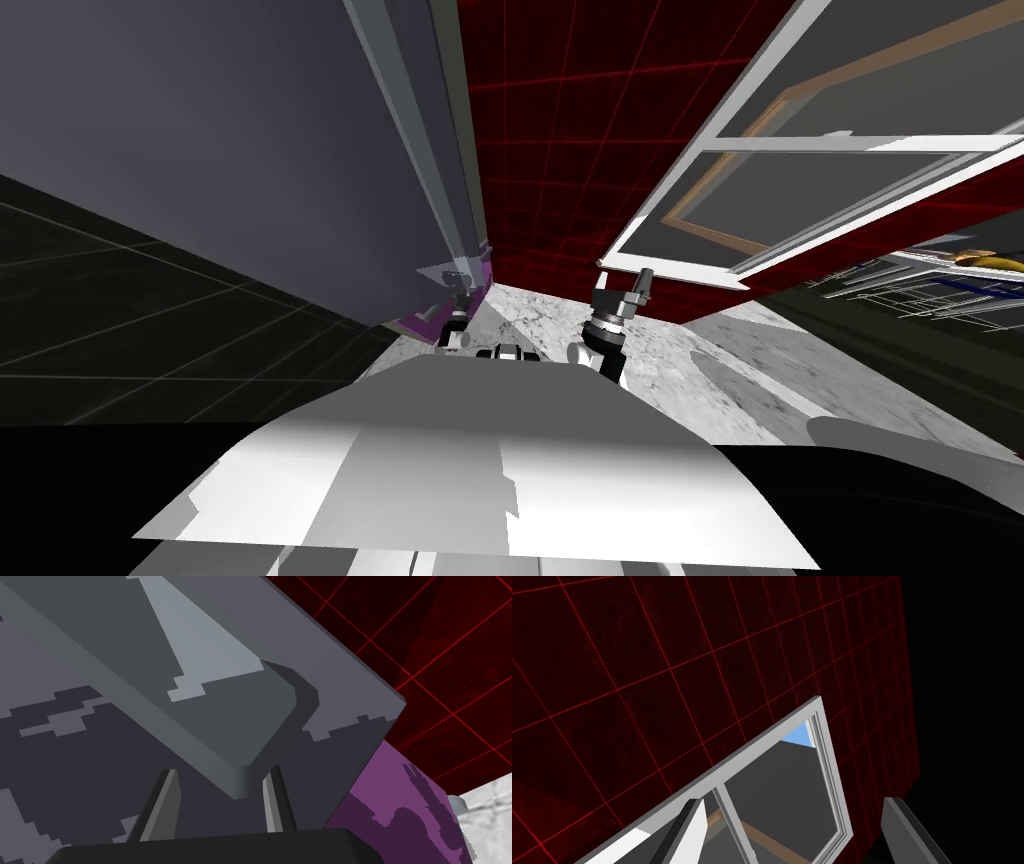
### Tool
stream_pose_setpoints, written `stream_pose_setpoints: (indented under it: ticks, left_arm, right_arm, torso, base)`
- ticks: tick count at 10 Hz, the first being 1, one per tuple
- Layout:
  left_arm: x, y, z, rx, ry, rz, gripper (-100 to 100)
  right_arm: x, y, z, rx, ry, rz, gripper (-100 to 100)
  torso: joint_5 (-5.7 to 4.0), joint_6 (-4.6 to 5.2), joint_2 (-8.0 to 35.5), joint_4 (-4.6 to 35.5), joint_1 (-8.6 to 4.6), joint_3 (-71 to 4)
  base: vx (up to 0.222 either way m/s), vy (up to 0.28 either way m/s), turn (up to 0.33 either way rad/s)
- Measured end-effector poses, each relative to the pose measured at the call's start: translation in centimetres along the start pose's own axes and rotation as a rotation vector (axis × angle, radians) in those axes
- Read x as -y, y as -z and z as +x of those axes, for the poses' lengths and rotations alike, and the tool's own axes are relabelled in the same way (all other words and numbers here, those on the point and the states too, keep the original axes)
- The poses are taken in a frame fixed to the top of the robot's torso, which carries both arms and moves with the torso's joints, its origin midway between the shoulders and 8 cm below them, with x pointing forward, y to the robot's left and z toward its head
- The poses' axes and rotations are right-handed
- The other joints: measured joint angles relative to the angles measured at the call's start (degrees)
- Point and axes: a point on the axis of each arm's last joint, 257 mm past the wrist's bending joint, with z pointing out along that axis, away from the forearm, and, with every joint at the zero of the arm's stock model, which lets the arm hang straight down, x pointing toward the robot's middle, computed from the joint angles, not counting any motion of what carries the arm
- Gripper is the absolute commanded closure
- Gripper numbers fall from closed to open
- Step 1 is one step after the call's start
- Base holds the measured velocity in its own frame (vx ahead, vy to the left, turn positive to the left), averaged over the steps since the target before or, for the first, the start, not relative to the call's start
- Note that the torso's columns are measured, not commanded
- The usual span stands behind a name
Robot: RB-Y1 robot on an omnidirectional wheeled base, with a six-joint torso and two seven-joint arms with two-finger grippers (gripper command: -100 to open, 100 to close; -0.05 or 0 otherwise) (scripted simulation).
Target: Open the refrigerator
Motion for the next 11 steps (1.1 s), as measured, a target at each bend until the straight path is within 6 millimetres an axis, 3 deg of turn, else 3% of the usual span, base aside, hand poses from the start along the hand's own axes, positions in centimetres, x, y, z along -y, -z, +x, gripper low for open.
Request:
stream_pose_setpoints:
  ticks: [2, 7, 8, 11]
  left_arm:
    - [-1.3, 0.8, 0.4, -0.009, 0.006, -0.042, 100]
    - [-3.1, 2.2, 4.3, -0.118, 0.047, -0.107, 100]
    - [-3.4, 2.4, 5.0, -0.137, 0.055, -0.118, -100]
    - [-3.3, 1.1, 5.4, -0.131, 0.056, -0.147, -100]
  right_arm:
    - [0.0, 0.0, 0.0, 0.0, 0.0, 0.0, 0]
    - [0.0, 0.0, 0.0, 0.0, 0.0, 0.0, 0]
    - [0.0, 0.0, 0.0, 0.0, 0.0, 0.0, 0]
    - [0.0, 0.0, 0.0, 0.0, 0.0, 0.0, 0]
  torso:
    - [0.06, 0.16, -0.3, -0.1, 0.15, -0.2]
    - [0.07, 0.04, 0.0, 0.0, 0.09, 0.0]
    - [0.09, 0.06, 0.0, 0.0, 0.12, 0.0]
    - [0.12, 0.37, -1.1, -0.4, -0.14, -0.7]
  base:
    - [-0.187, 0.139, -0.215]
    - [-0.194, 0.131, -0.15]
    - [-0.119, 0.033, 0.009]
    - [-0.029, -0.04, 0.066]
